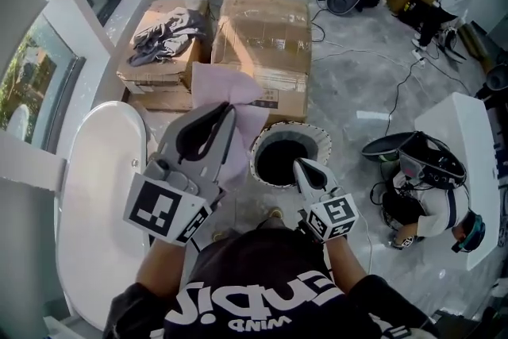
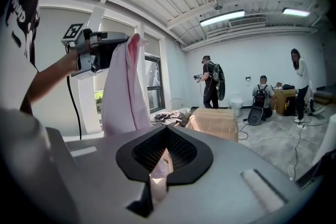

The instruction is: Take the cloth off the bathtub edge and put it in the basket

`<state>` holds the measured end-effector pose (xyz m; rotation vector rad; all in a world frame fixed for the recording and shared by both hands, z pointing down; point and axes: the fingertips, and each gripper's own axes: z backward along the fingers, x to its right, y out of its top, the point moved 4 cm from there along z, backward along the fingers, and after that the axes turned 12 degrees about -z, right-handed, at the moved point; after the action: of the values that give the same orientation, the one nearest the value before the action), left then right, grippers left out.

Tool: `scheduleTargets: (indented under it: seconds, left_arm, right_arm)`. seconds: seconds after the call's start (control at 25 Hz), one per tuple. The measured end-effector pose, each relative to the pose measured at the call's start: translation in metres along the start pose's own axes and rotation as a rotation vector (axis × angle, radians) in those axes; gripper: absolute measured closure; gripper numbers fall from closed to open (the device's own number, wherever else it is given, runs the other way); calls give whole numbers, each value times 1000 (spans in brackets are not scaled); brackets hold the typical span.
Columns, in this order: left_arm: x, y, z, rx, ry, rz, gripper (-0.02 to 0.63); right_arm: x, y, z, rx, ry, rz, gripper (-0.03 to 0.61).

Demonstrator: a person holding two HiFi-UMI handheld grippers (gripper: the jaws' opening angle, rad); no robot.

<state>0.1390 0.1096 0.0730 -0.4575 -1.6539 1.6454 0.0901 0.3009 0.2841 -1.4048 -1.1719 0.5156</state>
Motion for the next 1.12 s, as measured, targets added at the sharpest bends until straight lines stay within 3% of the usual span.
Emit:
scheduleTargets:
  seconds: [0.56,0.84,1.12]
  left_arm:
    - [55,3,-97,21,-92,25,598]
    - [75,21,-136,57,-70,-22,598]
    - [79,36,-163,87,-145,-62,598]
  right_arm:
    - [94,11,49,24,-104,-48,569]
    - [136,20,69,28,-104,-42,569]
    - [150,32,68,40,-147,-52,569]
